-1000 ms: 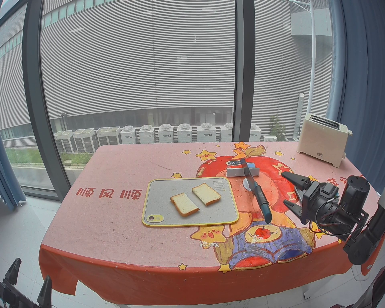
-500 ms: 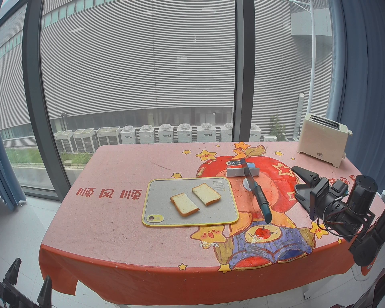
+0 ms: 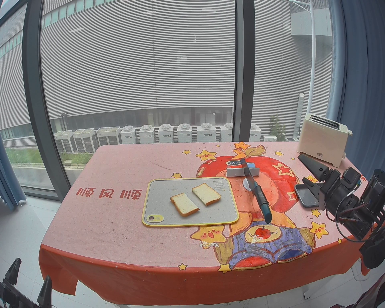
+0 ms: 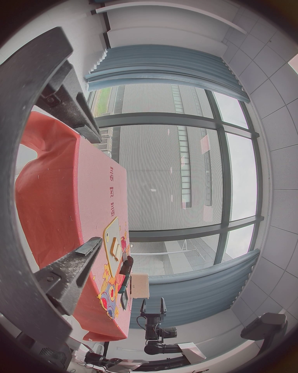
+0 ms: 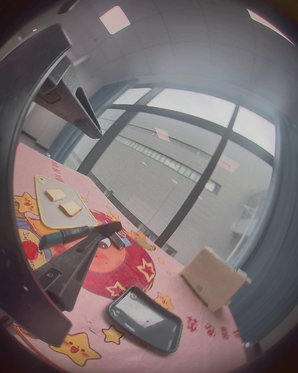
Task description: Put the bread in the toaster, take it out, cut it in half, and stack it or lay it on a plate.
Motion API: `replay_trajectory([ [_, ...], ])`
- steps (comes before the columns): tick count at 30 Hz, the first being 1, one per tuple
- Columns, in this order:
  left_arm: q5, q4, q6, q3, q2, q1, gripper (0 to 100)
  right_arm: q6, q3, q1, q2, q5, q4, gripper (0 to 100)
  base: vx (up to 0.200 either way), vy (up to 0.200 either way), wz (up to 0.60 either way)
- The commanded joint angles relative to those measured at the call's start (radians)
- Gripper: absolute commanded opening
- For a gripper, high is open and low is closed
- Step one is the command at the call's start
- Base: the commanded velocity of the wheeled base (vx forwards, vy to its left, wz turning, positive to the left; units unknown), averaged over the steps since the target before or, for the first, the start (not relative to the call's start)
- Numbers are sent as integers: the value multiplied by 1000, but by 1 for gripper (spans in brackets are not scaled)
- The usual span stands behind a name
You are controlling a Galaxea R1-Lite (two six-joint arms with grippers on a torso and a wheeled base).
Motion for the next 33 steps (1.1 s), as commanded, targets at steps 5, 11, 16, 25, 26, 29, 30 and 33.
replay_trajectory([
  [5, 0, 0, 0, 15, -4, 0, 100, -125, -52, 129, -31, 9, 15, 100, 0, 0, 0],
  [11, 0, 0, 0, 15, -4, 0, 100, -180, -74, 223, -31, 9, 38, 100, 0, 0, 0],
  [16, 0, 0, 0, 15, -4, 0, 100, -261, -117, 258, -28, 8, 78, 100, 0, 0, 0],
  [25, 0, 0, 0, 15, -4, 0, 100, -296, -101, 287, -37, 6, 93, 100, 0, 0, 0],
  [26, 0, 0, 0, 15, -4, 0, 100, -295, -101, 287, -37, 6, 93, 100, 0, 0, 0],
  [29, 0, 0, 0, 15, -4, 0, 100, -296, -100, 287, -32, 6, 93, 100, 0, 0, 0],
  [30, 0, 0, 0, 15, -4, 0, 100, -295, -101, 287, -29, 6, 93, 100, 0, 0, 0],
  [33, 0, 0, 0, 15, -4, 0, 100, -295, -101, 290, -25, 6, 93, 100, 0, 0, 0],
])
